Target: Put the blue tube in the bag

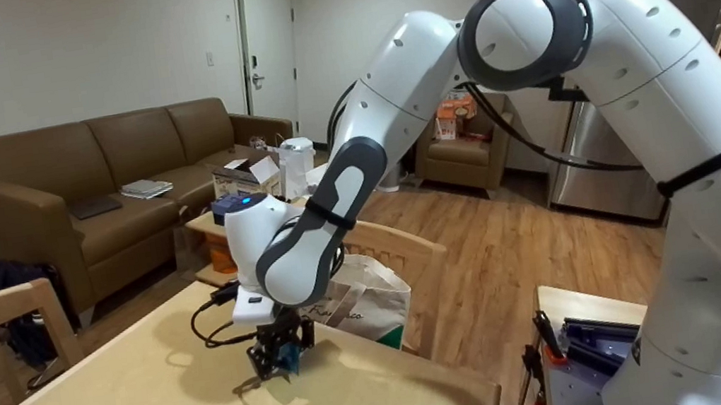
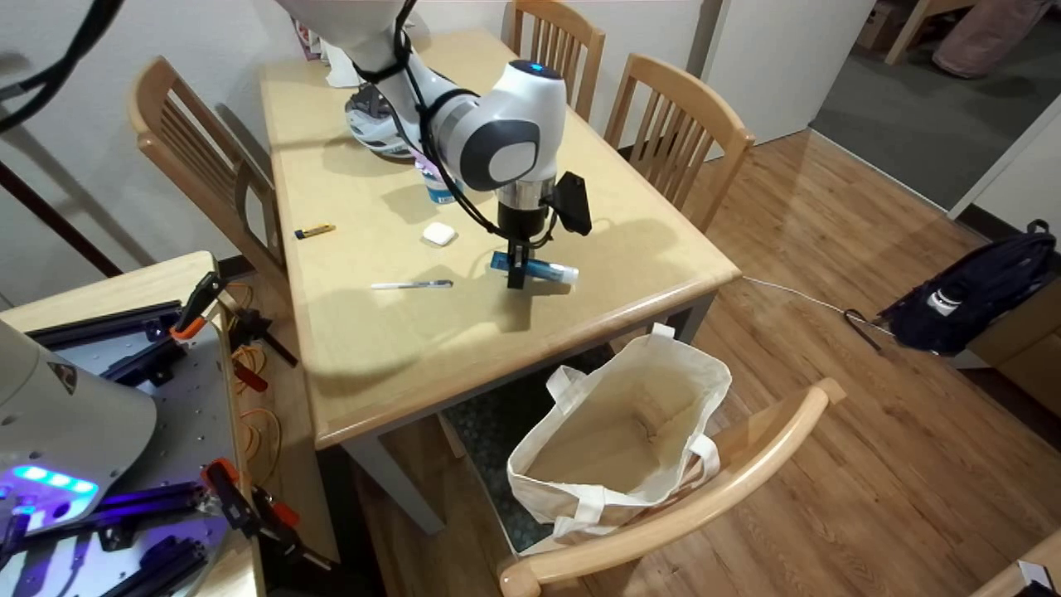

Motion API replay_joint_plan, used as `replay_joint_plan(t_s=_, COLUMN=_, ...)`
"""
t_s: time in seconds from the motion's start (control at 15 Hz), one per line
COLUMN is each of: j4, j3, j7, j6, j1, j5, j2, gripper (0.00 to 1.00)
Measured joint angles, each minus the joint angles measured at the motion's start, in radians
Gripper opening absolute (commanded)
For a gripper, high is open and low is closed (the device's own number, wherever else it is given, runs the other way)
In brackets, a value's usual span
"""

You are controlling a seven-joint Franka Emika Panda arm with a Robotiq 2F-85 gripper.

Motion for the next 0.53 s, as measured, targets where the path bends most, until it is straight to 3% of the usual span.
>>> replay_joint_plan(t_s=0.53, j4=-0.004, j3=-0.043, j7=0.044, j6=0.0, j1=-0.001, j5=0.001, j2=-0.044, gripper=0.0)
